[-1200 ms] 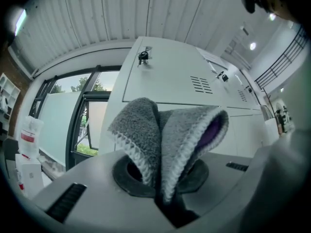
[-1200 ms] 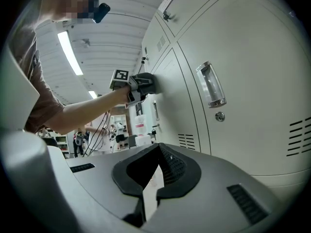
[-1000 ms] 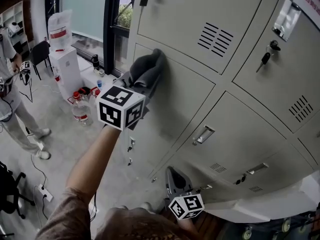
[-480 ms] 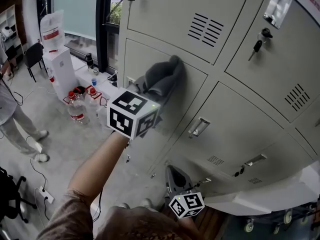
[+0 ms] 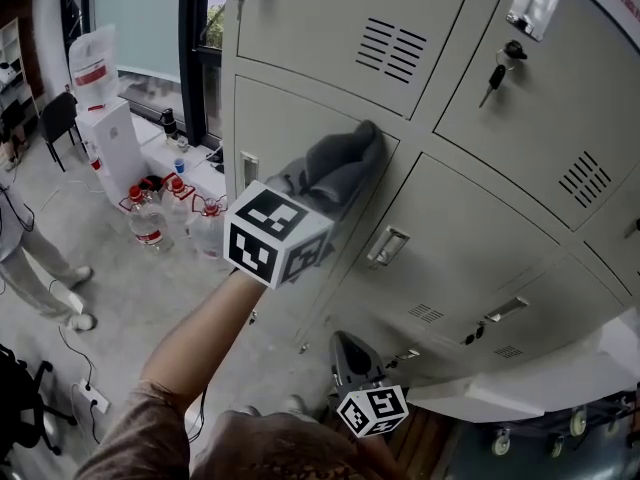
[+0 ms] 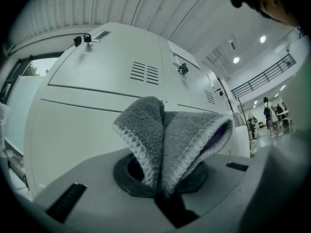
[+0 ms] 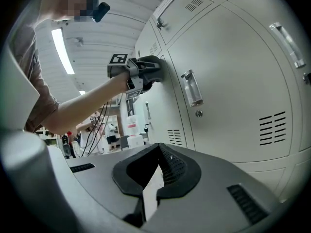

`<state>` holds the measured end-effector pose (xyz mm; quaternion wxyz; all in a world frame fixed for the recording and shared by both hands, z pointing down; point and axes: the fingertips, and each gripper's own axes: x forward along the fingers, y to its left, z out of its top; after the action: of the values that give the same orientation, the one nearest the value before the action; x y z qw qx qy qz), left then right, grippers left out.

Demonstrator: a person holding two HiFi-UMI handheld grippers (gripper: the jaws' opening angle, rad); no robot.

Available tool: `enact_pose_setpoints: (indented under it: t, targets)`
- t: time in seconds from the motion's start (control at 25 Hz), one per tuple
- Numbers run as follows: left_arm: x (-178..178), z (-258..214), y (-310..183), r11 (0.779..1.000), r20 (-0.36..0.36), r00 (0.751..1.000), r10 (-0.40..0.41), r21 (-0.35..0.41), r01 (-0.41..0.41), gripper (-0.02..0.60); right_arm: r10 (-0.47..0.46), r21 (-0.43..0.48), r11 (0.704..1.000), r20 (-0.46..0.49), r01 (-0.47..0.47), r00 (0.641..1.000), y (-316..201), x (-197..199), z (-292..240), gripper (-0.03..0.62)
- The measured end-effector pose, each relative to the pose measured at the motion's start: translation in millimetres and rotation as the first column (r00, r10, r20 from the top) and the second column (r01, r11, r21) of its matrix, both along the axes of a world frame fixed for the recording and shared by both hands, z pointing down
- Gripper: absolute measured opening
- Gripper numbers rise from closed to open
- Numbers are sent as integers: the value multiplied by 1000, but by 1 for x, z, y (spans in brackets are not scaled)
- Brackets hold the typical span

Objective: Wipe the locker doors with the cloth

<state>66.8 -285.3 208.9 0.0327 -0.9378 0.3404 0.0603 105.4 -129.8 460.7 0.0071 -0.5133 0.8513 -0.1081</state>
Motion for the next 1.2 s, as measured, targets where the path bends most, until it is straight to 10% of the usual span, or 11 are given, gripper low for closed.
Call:
enact_pose_setpoints:
  t: [0.64,1.2]
  targets:
    - [26,5,23,996,-5,996,92,4,-92,40,5,3,1000,-4,-5,1000,4,1,-1,-2]
    - [-101,37,4,991,-39,991,-129,-52,127,40,-82,11,997,7,82,997,-9,-31,-2,-2]
